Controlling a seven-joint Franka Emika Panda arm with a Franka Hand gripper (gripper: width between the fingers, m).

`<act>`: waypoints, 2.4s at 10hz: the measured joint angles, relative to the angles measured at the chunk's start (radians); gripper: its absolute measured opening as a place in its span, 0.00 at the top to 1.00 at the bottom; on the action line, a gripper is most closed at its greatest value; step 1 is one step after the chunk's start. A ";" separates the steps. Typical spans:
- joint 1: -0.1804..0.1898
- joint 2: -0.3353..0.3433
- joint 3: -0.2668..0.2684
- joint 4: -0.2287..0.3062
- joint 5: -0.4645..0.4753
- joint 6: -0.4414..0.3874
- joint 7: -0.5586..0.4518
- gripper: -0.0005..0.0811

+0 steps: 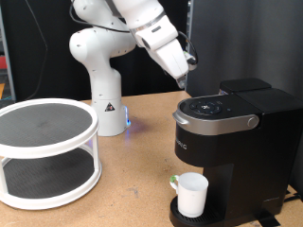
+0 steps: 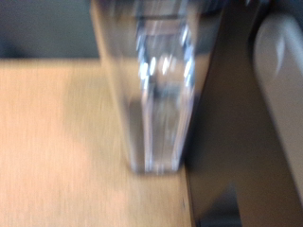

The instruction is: Make a cup of coffee with the keurig machine

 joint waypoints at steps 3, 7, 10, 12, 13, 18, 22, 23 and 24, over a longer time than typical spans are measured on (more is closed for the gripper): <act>-0.027 0.004 0.039 0.024 -0.188 -0.114 0.000 0.00; -0.022 0.000 0.053 -0.004 -0.188 0.064 -0.044 0.00; -0.003 0.002 0.085 0.056 -0.156 0.101 -0.005 0.00; 0.003 0.021 0.085 0.080 -0.143 0.080 0.012 0.00; 0.001 0.022 0.089 0.083 -0.178 0.063 0.016 0.00; -0.014 0.154 0.172 0.309 -0.334 -0.200 0.185 0.00; -0.014 0.266 0.165 0.443 -0.277 -0.257 0.204 0.00; -0.014 0.263 0.166 0.434 -0.277 -0.224 0.200 0.00; -0.014 0.262 0.168 0.435 -0.277 -0.214 0.201 0.00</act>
